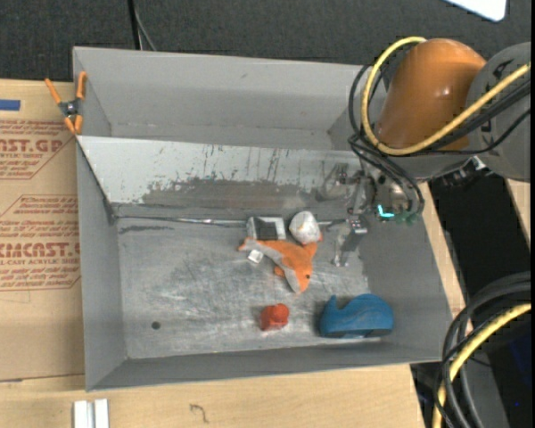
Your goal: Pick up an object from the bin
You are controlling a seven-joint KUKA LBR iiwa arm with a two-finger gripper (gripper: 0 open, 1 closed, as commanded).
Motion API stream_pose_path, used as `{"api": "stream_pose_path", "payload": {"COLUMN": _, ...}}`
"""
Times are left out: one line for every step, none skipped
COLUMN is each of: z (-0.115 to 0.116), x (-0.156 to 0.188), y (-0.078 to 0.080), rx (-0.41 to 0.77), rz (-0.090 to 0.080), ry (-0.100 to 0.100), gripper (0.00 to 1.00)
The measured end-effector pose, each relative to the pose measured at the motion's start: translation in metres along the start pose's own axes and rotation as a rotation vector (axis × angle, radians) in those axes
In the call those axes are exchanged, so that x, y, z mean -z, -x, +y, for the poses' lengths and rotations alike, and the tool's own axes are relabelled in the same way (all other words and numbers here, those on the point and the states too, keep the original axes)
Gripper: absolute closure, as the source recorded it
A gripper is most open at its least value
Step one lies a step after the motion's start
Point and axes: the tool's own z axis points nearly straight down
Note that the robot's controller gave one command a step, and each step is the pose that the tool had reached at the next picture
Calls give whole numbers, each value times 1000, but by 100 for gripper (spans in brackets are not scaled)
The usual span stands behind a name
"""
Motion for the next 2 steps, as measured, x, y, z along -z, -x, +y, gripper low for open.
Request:
{"api": "stream_pose_path", "payload": {"z": 0, "x": 3, "y": 1, "rx": 0, "rz": -6, "ry": -1, "gripper": 0}}
{"api": "stream_pose_path", "payload": {"z": 1, "x": 0, "y": 2, "rx": 12, "rz": -8, "ry": -1, "gripper": 0}}
